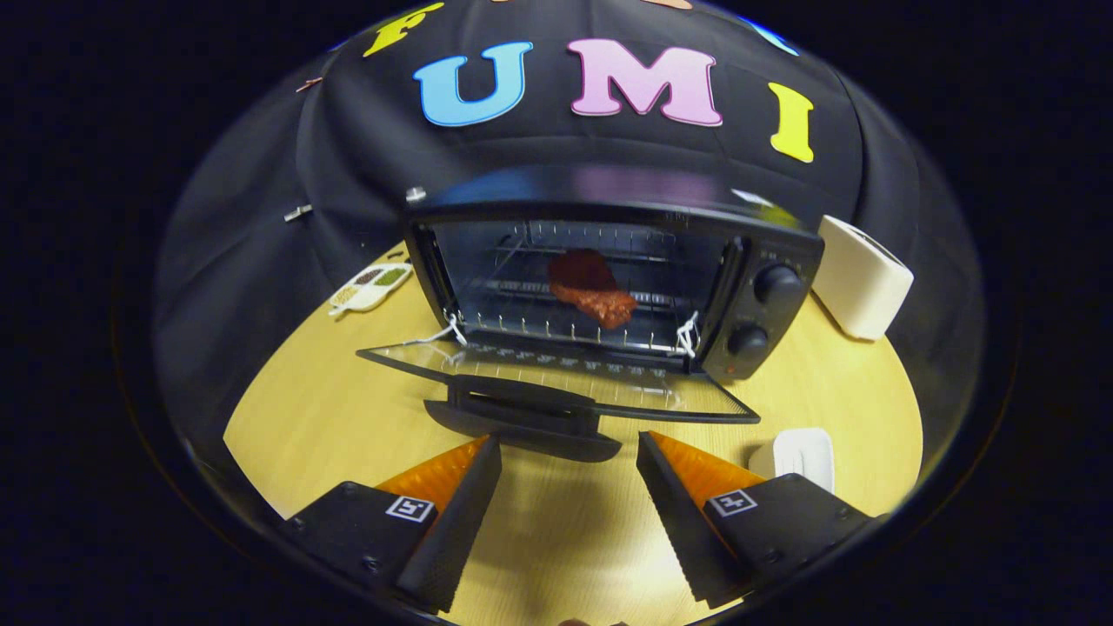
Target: Open the toaster oven, put the food inside, and close the toaster oven door.
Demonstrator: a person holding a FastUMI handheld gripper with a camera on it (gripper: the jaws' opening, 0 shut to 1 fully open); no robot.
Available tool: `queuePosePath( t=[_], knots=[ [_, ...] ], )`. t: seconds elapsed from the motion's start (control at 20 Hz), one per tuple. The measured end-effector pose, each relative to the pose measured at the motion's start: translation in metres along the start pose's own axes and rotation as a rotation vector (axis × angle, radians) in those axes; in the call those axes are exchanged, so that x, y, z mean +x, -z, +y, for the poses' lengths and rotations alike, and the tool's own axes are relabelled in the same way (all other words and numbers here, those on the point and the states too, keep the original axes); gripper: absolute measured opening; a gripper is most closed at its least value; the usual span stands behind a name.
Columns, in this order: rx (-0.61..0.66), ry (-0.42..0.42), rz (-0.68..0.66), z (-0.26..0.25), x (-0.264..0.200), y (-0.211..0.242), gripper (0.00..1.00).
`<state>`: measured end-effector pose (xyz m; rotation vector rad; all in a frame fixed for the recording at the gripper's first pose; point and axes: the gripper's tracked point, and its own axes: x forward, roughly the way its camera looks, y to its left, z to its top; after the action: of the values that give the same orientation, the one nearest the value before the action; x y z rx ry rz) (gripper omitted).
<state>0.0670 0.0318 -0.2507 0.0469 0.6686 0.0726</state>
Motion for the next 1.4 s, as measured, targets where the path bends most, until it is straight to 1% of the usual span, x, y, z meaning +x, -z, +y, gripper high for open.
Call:
queuePosePath(
  t=[0.15,0.3,0.4,0.45,0.5,0.65,0.85,0.95,1.15,1.3,1.4],
  knots=[
    [-0.036,-0.002,-0.066,0.003,0.009,-0.048,0.98],
    [-0.059,-0.006,-0.092,0.0,0.025,-0.081,0.98],
    [-0.064,-0.002,-0.068,-0.005,0.03,-0.086,0.98],
    [-0.052,-0.015,-0.067,-0.004,0.033,-0.087,1.0],
    [-0.045,-0.027,-0.072,-0.006,0.029,-0.088,1.0],
    [-0.061,-0.042,-0.125,-0.017,0.005,-0.096,1.0],
    [-0.102,-0.071,-0.196,-0.027,-0.04,-0.103,1.0],
    [-0.093,-0.08,-0.233,-0.033,-0.06,-0.108,1.0],
    [-0.096,-0.057,-0.311,-0.049,-0.098,-0.121,1.0],
    [-0.107,-0.036,-0.339,-0.062,-0.117,-0.124,1.0],
    [-0.088,-0.023,-0.351,-0.068,-0.13,-0.121,0.99]
  ],
)
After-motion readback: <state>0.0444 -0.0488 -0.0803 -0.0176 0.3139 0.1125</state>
